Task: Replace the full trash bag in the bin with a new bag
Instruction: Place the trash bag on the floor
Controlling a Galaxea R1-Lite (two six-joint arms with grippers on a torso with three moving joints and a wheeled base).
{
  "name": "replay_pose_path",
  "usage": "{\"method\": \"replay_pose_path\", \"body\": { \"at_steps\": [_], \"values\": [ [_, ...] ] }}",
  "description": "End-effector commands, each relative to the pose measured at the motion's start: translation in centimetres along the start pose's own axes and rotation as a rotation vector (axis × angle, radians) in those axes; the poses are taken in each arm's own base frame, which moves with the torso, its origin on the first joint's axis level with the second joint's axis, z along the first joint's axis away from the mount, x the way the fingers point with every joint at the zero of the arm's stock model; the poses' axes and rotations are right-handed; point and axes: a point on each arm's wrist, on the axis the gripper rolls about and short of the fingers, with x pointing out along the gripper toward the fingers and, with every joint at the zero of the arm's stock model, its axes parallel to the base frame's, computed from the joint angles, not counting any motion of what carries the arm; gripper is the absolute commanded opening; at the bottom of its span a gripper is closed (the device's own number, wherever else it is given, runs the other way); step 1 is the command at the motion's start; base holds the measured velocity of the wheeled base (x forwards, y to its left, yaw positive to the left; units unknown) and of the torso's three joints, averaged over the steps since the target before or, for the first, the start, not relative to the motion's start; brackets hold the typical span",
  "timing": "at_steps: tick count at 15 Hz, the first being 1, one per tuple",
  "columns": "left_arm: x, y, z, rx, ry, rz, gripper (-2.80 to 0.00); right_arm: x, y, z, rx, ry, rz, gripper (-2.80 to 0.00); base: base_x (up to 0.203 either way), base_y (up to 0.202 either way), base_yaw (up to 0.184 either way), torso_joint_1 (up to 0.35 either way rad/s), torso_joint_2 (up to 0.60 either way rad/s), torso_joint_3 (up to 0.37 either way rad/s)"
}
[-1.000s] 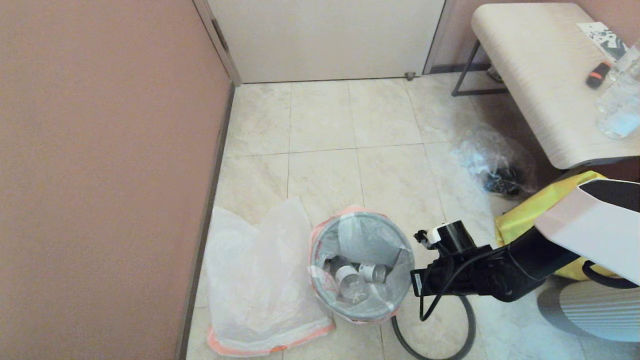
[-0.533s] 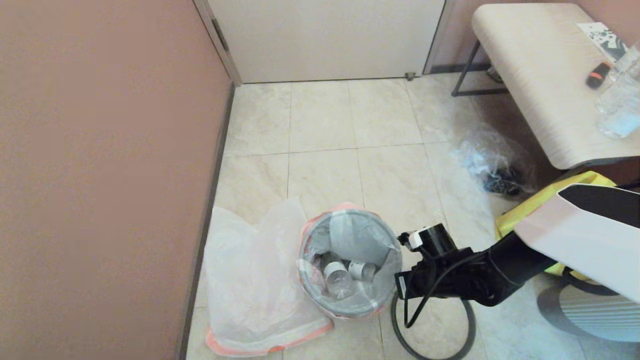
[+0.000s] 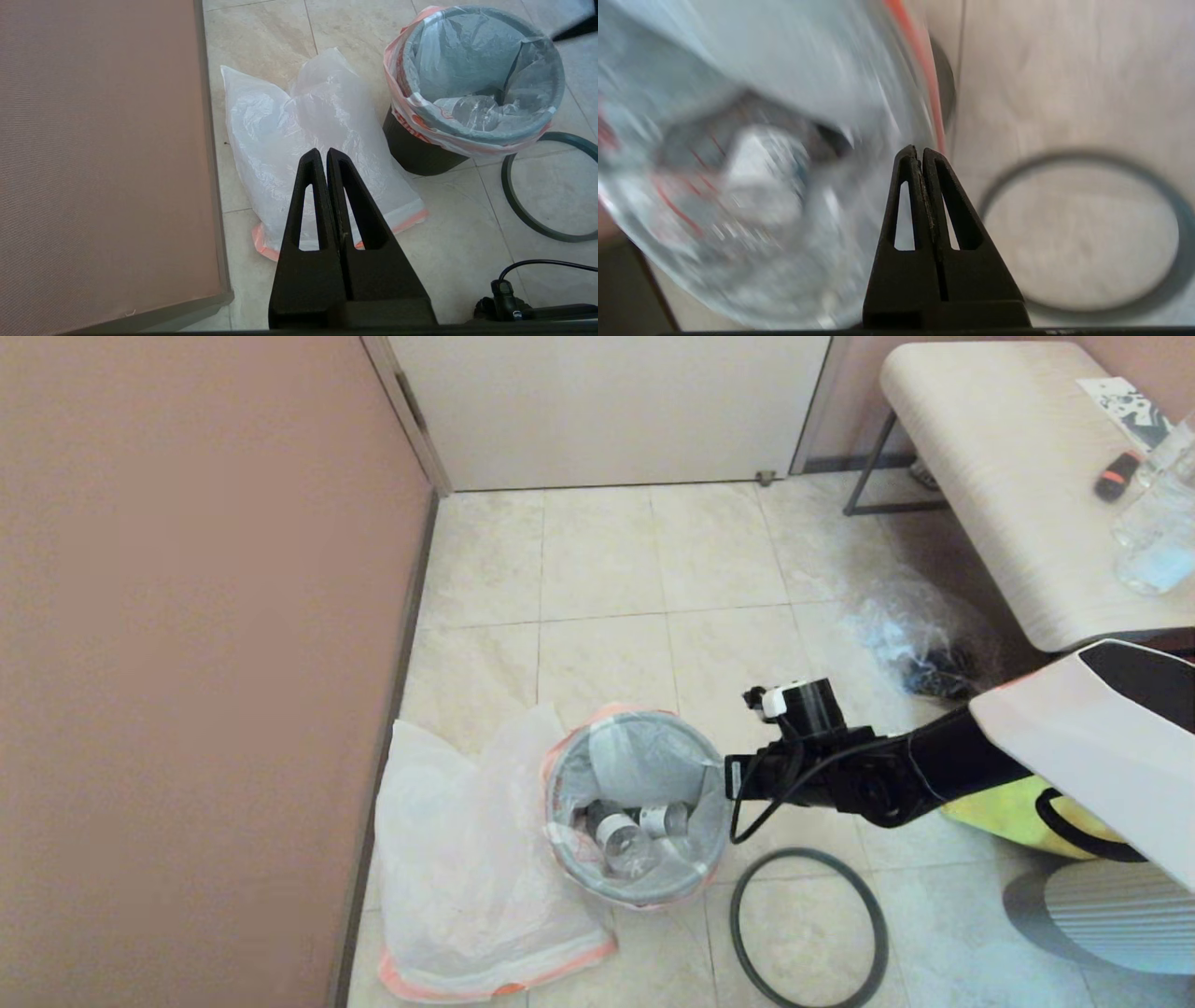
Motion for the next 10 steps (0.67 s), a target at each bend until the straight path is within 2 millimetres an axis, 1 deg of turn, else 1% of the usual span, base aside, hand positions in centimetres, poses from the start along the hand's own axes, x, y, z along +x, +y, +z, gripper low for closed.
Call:
{"method": "replay_pose_path", "body": {
  "at_steps": [1, 2, 4, 8, 9, 10],
  "values": [
    [0.0, 0.0, 0.0, 0.001, -0.001, 0.0, -2.8, 0.4, 0.2, 1.5, 0.007, -0.006, -0.006, -2.8, 0.0, 0.0, 0.0, 0.0, 0.0, 0.0],
    [0.0, 0.0, 0.0, 0.001, -0.001, 0.0, -2.8, 0.1, -0.2, 1.5, 0.023, 0.014, -0.025, -2.8, 0.0, 0.0, 0.0, 0.0, 0.0, 0.0],
    [0.0, 0.0, 0.0, 0.001, -0.001, 0.0, -2.8, -1.2, -1.4, 0.6, 0.091, 0.077, -0.082, -2.8, 0.0, 0.0, 0.0, 0.0, 0.0, 0.0],
    [0.0, 0.0, 0.0, 0.001, -0.001, 0.0, -2.8, -3.2, -4.2, -2.6, 0.235, 0.186, -0.174, -2.8, 0.0, 0.0, 0.0, 0.0, 0.0, 0.0],
    [0.0, 0.0, 0.0, 0.001, -0.001, 0.0, -2.8, -3.1, -4.6, -3.3, 0.289, 0.193, -0.186, -2.8, 0.0, 0.0, 0.0, 0.0, 0.0, 0.0],
    [0.0, 0.0, 0.0, 0.001, -0.001, 0.0, -2.8, -2.4, -4.8, -3.9, 0.33, 0.179, -0.172, -2.8, 0.0, 0.0, 0.0, 0.0, 0.0, 0.0]
  ]
}}
